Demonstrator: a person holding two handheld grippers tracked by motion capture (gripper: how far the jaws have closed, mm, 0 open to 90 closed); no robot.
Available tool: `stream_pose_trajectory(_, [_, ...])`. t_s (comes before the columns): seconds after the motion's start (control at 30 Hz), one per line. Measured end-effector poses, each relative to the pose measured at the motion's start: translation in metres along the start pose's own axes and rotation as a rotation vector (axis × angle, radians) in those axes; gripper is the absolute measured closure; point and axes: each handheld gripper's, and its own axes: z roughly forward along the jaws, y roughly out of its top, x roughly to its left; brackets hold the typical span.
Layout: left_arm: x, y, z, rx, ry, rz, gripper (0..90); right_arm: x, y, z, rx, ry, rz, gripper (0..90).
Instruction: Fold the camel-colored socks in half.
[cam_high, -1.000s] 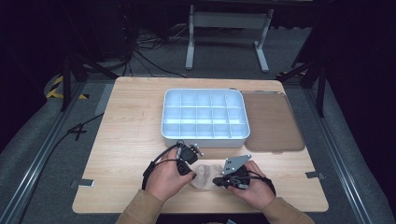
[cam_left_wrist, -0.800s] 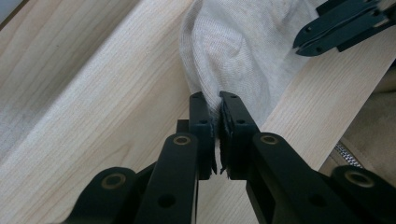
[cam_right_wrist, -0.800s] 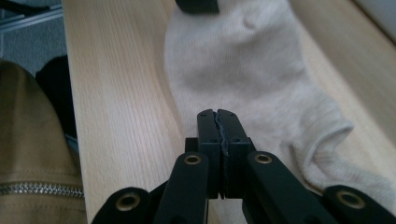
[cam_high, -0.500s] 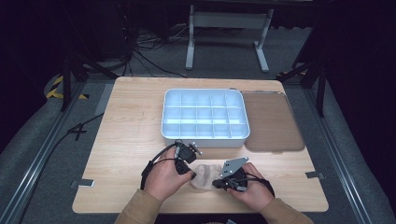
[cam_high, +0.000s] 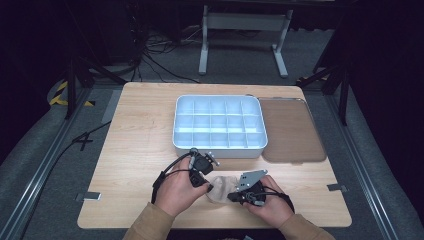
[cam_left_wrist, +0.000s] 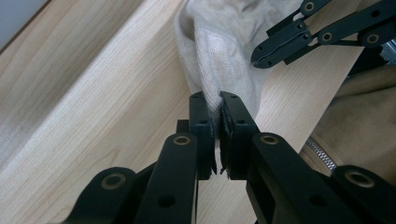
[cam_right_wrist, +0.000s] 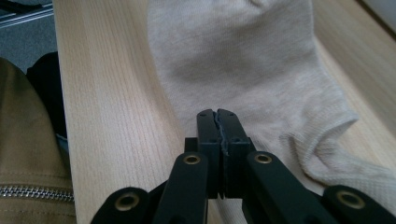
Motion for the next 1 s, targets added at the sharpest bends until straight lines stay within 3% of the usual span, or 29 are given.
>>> stream_pose_trajectory(0.17, [-0.001, 0.005, -0.003, 0.02, 0.008, 0.012, 84.6, -0.009, -0.006, -0.019, -0.025, -0.042, 0.042, 89.3])
stream_pose_trajectory(0.27, [-0.002, 0.008, -0.004, 0.024, 0.007, 0.013, 84.5, -0.02, -0.017, -0.029, -0.028, -0.1, 0.099, 89.0])
stream_pose_trajectory(0.4, [-0.003, 0.01, -0.004, 0.038, 0.002, 0.012, 84.5, -0.025, -0.025, -0.029, -0.025, -0.137, 0.126, 84.0])
stream_pose_trajectory(0.63, [-0.005, 0.012, -0.004, 0.036, -0.013, 0.027, 84.4, -0.027, -0.027, -0.022, -0.004, -0.123, 0.118, 86.4])
stream_pose_trajectory(0.8, [-0.012, 0.015, -0.007, -0.007, -0.01, 0.058, 84.3, -0.026, -0.026, -0.018, -0.024, -0.063, 0.114, 86.5])
stream_pose_trajectory(1.0, [-0.018, 0.023, -0.004, -0.007, -0.02, 0.083, 84.2, -0.019, -0.022, -0.013, -0.031, -0.051, 0.098, 86.6])
